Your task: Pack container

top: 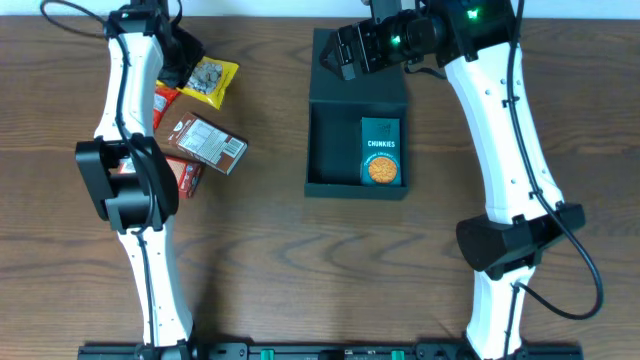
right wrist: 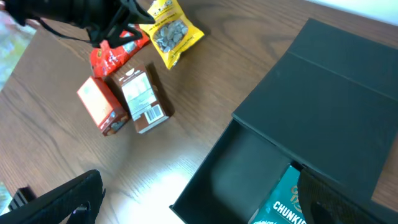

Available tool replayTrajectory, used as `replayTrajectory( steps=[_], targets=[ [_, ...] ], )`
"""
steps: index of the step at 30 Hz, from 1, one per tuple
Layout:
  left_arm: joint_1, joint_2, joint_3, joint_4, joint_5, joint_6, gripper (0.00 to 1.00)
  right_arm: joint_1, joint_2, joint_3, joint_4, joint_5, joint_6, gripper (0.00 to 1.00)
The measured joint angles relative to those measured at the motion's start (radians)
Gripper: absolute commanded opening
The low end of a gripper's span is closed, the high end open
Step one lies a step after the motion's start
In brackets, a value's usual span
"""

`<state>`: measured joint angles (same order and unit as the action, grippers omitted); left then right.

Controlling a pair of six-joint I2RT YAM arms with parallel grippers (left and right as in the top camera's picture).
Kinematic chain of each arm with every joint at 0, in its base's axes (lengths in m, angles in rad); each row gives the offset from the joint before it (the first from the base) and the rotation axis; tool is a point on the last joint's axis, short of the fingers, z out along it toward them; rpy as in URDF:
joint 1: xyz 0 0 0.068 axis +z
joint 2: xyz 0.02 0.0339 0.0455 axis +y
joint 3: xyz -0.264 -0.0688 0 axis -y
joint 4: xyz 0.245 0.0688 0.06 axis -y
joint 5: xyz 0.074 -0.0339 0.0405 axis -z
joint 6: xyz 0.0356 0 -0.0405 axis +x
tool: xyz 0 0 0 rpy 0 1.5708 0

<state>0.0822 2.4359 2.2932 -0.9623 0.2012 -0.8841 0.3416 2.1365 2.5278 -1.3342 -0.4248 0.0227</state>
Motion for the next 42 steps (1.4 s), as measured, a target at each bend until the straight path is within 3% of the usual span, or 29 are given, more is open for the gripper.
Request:
replayTrajectory(
  steps=[13,24,37,39,42],
  targets=[
    [0.003,0.066,0.0,-0.007,0.02,-0.02,0.61,-0.04,0.0,0.0,0.004,0.0,-0.017,0.99],
    [0.002,0.067,-0.045,0.103,-0.003,-0.008,0.61,-0.072,0.0,0.0,0.007,0.0,-0.02,0.99],
    [0.002,0.103,-0.045,0.126,0.045,-0.006,0.6,-0.072,0.0,0.0,0.0,0.0,-0.02,0.99],
    [0.002,0.108,-0.045,0.127,0.051,-0.006,0.59,-0.072,0.0,0.0,0.0,0.0,-0.02,0.99],
    [0.002,0.109,-0.045,0.127,0.058,0.018,0.42,-0.072,0.0,0.0,0.0,0.0,-0.021,0.99]
  ],
)
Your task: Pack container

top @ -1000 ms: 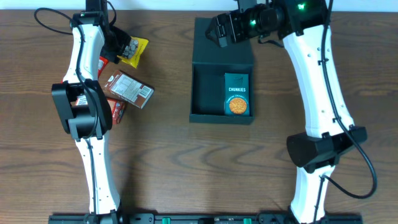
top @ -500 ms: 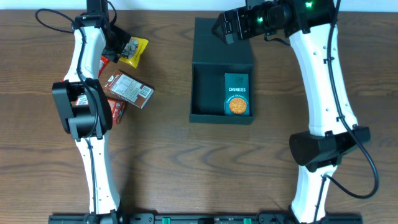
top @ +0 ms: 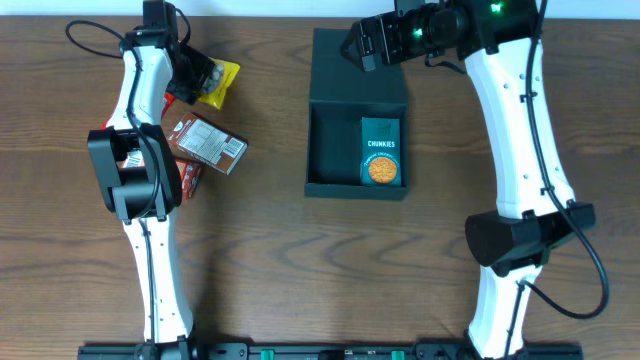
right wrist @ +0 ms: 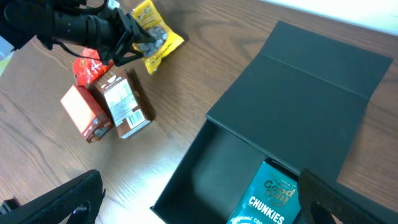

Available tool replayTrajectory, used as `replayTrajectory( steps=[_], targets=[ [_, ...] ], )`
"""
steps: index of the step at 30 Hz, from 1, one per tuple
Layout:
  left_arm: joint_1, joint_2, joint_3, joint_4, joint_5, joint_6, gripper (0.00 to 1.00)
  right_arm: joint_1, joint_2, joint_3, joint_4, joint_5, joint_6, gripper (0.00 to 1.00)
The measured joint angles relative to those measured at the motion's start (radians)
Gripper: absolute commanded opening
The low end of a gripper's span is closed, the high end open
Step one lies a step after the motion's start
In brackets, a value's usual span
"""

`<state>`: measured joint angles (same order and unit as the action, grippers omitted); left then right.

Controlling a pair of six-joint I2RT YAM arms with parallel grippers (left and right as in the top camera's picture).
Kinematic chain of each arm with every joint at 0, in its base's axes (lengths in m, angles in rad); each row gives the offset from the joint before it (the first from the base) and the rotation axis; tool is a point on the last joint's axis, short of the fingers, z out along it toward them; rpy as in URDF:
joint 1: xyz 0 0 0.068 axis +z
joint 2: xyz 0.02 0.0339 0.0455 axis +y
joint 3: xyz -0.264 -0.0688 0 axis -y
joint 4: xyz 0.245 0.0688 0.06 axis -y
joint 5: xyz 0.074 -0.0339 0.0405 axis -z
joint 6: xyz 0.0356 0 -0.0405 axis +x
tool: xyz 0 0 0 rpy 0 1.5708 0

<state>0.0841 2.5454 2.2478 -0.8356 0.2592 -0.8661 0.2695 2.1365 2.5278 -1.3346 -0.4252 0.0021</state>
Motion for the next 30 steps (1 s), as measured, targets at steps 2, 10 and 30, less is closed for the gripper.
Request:
replayTrajectory(
  steps=[2,10,30],
  targets=[
    [0.0,0.002,0.0,-0.001,0.005,0.013,0.34,0.0,0.0,0.0,0.0,0.0,0.0,0.99],
    [0.005,0.026,0.004,0.008,0.086,0.045,0.06,0.0,0.0,0.0,-0.015,0.0,0.0,0.99],
    [-0.118,-0.04,0.158,-0.124,-0.018,0.513,0.06,-0.142,0.0,0.0,-0.026,0.0,0.001,0.99]
  ],
)
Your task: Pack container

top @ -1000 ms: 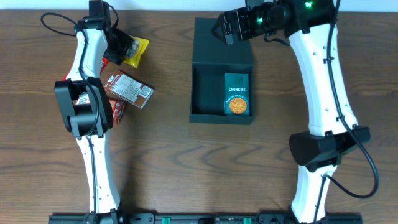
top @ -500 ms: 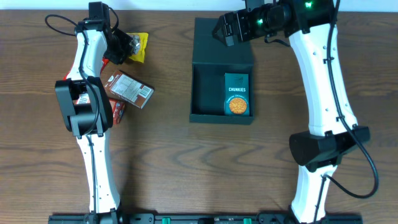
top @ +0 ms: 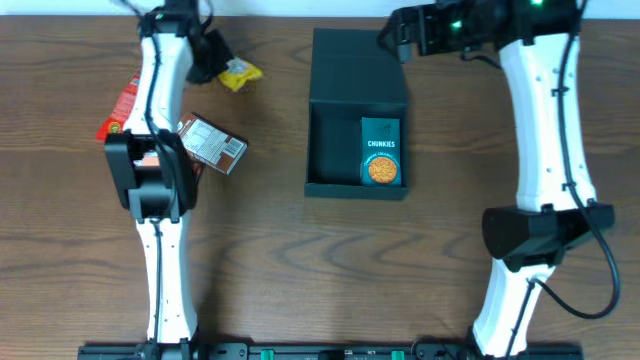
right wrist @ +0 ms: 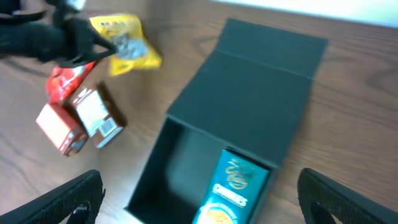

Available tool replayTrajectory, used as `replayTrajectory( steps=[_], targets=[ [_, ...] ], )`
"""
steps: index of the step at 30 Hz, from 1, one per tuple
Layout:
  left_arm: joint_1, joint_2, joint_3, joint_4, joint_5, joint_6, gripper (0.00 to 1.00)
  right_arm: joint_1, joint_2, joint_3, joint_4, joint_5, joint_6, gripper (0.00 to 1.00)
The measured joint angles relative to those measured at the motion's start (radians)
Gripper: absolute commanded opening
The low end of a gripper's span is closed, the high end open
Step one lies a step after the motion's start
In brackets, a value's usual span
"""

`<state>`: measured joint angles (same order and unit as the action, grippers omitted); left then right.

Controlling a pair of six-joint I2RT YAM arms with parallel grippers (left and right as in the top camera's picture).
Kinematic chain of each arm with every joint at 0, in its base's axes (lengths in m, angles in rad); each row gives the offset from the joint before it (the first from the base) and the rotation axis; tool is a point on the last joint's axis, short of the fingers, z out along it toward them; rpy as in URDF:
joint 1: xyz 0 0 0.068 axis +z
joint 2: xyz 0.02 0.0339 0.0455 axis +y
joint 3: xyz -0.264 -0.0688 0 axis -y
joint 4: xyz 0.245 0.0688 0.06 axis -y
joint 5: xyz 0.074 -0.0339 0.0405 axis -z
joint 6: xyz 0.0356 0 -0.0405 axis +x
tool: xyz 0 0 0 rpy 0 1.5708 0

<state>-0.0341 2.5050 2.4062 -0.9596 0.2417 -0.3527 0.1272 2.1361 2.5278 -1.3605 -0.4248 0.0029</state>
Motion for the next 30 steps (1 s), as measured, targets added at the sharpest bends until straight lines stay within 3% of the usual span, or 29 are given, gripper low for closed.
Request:
replayTrajectory(
  steps=[2,5,12,13,15,16,19,22,30],
  targets=[
    [-0.066,-0.068,0.017,-0.058,-0.029,0.142,0.06,-0.042,-0.004,0.0,0.0,0.0,0.0,0.99],
    [-0.151,-0.145,0.031,-0.116,-0.063,0.251,0.06,-0.101,-0.026,0.0,-0.003,0.0,0.0,0.99],
    [-0.303,-0.224,0.034,-0.172,-0.166,0.347,0.09,-0.194,-0.119,0.0,-0.043,0.006,-0.027,0.99],
    [-0.312,-0.227,0.034,-0.183,-0.188,0.355,0.27,-0.195,-0.126,0.0,-0.053,0.006,-0.034,0.99],
    [-0.315,-0.227,0.034,-0.206,-0.208,0.358,0.46,-0.196,-0.132,0.0,-0.069,0.006,-0.043,0.99],
    [-0.312,-0.226,0.033,-0.214,-0.213,0.362,0.63,-0.196,-0.132,0.0,-0.076,0.006,-0.045,0.99],
    [-0.286,-0.213,0.032,-0.219,-0.219,0.378,0.7,-0.196,-0.132,0.0,-0.099,0.006,-0.056,0.99],
    [-0.23,-0.172,0.032,-0.192,-0.135,0.389,0.75,-0.196,-0.132,0.0,-0.124,0.006,-0.066,0.99],
    [0.05,0.01,0.022,-0.018,0.385,0.429,0.82,-0.196,-0.132,0.0,-0.152,-0.002,-0.07,0.99]
  ],
)
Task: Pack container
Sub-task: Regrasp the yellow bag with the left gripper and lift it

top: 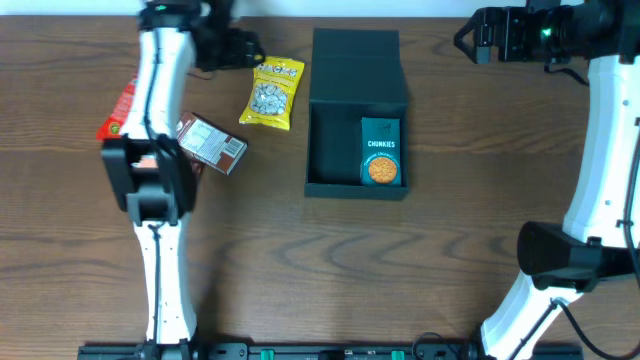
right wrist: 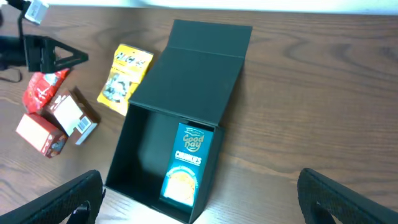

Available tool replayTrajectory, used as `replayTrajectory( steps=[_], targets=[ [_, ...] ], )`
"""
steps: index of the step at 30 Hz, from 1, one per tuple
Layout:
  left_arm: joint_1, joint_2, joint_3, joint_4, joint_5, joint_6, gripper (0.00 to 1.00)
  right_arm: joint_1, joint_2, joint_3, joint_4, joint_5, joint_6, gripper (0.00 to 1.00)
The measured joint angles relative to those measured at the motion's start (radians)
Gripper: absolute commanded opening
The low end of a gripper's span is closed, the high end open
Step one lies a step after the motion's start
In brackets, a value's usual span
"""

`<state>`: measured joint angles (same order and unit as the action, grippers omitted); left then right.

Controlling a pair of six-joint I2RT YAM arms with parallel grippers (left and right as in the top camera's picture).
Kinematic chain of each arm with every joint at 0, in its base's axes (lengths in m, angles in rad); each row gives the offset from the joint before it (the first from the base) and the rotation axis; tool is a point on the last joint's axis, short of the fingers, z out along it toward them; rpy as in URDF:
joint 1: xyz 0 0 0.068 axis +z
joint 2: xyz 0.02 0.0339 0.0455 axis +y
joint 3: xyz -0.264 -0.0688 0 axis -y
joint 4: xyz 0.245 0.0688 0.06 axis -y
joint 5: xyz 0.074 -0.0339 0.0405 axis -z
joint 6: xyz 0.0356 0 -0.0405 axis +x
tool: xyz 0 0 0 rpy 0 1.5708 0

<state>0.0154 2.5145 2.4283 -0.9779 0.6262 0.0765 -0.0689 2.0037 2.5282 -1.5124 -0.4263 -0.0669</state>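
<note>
The black box [top: 338, 150] lies open, its lid [top: 357, 65] folded back, with a teal Chunkies pack [top: 380, 152] in its right half. Flat on the table just left of the box rests a yellow snack bag [top: 272, 93], also in the right wrist view [right wrist: 126, 79]. My left gripper [top: 250, 50] hovers by the bag's far end, apart from it, open and empty. High at the far right, my right gripper [top: 478, 36] is wide open with nothing in it, its fingers [right wrist: 59, 202] framing the box.
At the far left lie a brown carton [top: 212, 145], a red carton [right wrist: 37, 134] partly under my left arm, and a red pouch [top: 118, 108]. The table's far edge runs just behind both grippers.
The yellow bag, held up in my left gripper, now lies flat on the table beside the box, released. My right gripper has moved further right, away from the lid.
My left gripper was at the yellow bag among the snacks at the far left, then shut on it, then held it lifted nearer the box; now the bag lies beside the box. My open right gripper stood over the lid and has drawn off to the right.
</note>
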Motion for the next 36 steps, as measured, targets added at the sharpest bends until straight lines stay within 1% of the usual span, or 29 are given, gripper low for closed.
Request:
replayTrajectory(
  steps=[2,4,7,9,12,16,28,31,33,36],
  targets=[
    [0.042,0.037,-0.001,0.03,0.083,0.007,0.83,0.0,0.0,0.0,0.0,-0.016,0.0,0.99],
    [0.063,0.072,-0.001,0.063,0.154,0.011,0.87,0.0,0.0,0.0,-0.002,-0.033,0.0,0.99],
    [0.063,0.128,-0.001,0.089,0.235,0.012,0.91,0.0,0.0,0.0,-0.003,-0.051,0.006,0.99],
    [0.053,0.16,-0.002,0.089,0.266,0.016,0.93,0.0,0.0,0.0,-0.003,-0.056,0.012,0.99],
    [0.046,0.176,-0.003,0.093,0.285,0.018,0.93,0.003,0.0,0.0,-0.003,-0.058,0.018,0.99],
    [0.043,0.184,-0.003,0.097,0.291,0.019,0.97,0.017,0.0,0.0,-0.001,-0.061,0.023,0.99],
    [0.0,0.184,-0.003,0.095,0.252,0.018,0.98,0.026,0.0,0.0,0.009,-0.068,0.024,0.99],
    [-0.012,0.184,-0.003,0.093,0.243,0.018,0.96,0.026,0.0,0.0,0.006,-0.068,0.024,0.99],
    [-0.012,0.184,-0.003,0.091,0.234,0.018,0.87,0.027,0.0,0.0,0.006,-0.068,0.024,0.99],
    [-0.011,0.185,-0.003,0.08,0.212,0.015,0.8,0.027,0.0,0.0,0.005,-0.068,0.027,0.99]
  ],
)
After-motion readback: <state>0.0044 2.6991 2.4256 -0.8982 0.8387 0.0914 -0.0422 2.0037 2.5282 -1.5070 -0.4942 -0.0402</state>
